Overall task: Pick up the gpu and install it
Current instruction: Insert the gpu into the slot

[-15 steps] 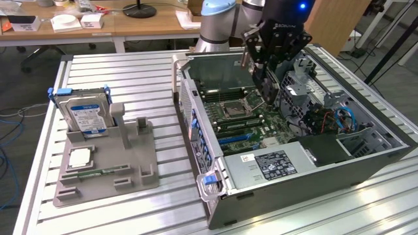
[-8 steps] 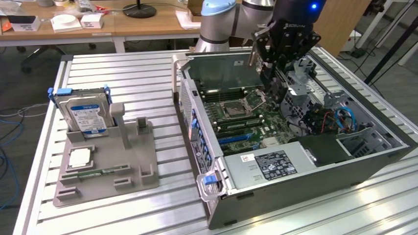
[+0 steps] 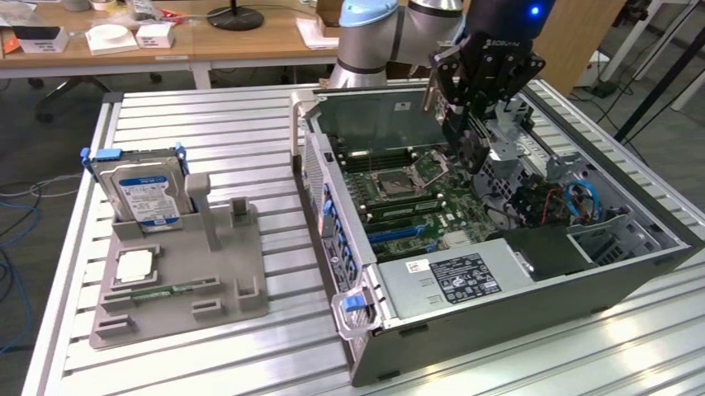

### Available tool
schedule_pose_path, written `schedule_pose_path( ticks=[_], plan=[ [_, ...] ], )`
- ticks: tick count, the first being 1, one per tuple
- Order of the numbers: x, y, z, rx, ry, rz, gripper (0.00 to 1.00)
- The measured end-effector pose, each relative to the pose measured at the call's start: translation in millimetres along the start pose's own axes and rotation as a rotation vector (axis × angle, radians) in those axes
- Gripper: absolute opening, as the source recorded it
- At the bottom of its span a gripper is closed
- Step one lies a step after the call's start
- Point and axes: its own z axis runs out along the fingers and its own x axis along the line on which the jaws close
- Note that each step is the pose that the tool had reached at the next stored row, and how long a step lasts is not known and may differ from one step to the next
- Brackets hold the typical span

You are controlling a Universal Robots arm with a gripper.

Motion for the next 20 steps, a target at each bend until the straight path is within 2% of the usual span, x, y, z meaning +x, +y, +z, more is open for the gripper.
schedule_pose_path(
  ticks=[20],
  plan=[
    [0.0, 0.0, 0.0, -0.0010, 0.0008, -0.042, 0.26]
  ],
)
